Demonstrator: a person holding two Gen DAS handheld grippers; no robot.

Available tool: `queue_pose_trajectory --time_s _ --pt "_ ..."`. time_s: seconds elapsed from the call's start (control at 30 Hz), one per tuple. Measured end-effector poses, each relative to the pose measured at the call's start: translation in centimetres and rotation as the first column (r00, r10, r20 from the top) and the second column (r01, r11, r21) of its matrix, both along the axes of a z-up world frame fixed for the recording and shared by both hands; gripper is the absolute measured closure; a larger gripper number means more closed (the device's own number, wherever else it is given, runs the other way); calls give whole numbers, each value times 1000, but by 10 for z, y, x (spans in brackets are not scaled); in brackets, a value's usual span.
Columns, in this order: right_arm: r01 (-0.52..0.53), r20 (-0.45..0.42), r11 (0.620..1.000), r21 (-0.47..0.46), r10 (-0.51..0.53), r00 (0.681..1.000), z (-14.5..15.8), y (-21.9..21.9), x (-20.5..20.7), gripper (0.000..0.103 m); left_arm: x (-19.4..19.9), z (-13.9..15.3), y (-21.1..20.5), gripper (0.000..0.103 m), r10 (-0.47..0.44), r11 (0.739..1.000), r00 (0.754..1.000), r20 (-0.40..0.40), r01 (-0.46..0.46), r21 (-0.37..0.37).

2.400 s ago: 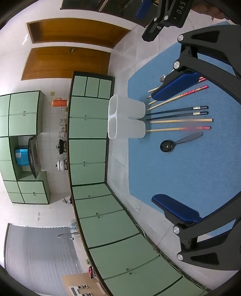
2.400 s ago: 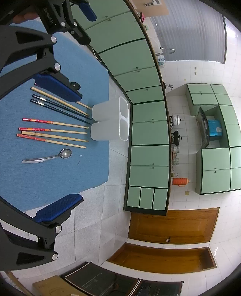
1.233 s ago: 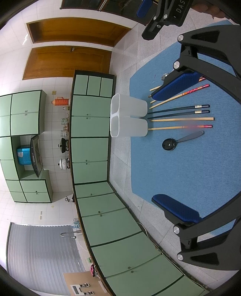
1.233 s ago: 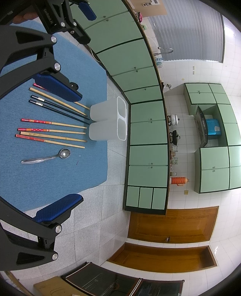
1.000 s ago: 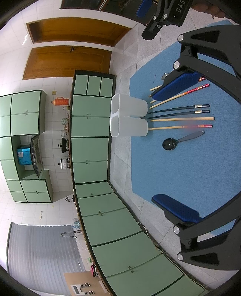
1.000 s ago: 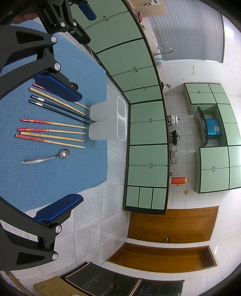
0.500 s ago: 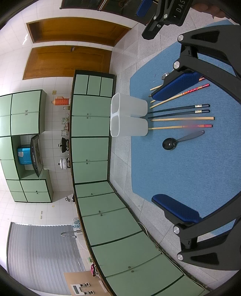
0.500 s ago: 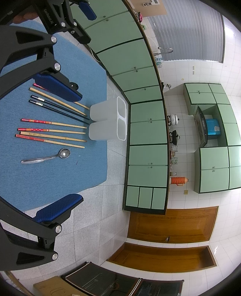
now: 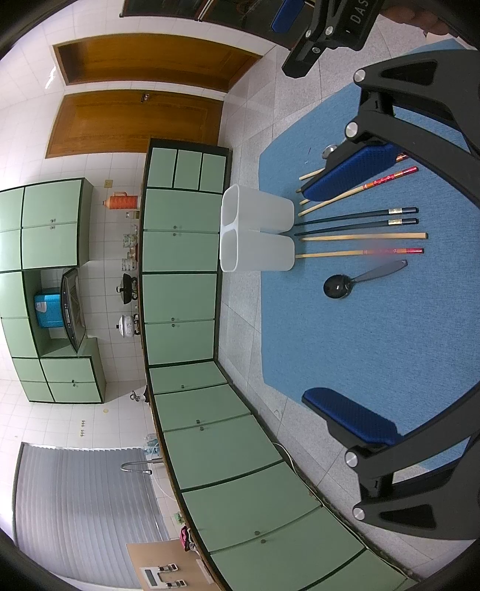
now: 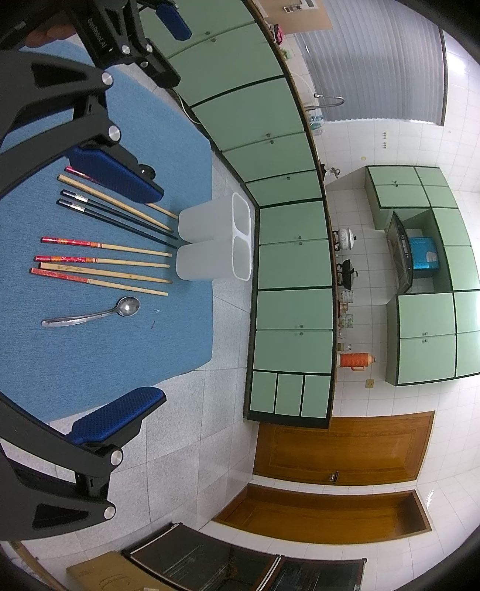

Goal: Organize utensils

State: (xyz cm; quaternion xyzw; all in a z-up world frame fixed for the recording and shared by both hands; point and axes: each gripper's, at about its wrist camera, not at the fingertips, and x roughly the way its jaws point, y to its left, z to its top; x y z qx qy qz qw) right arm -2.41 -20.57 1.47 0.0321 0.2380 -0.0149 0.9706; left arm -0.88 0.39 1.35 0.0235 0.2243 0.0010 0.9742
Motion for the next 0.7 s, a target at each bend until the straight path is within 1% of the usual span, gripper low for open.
queue_pose_trajectory --time_s 0.7 --pt "1 -5 1000 3 -1 1000 1 1 4 6 -1 2 1 5 0 1000 1000 -4 0 1"
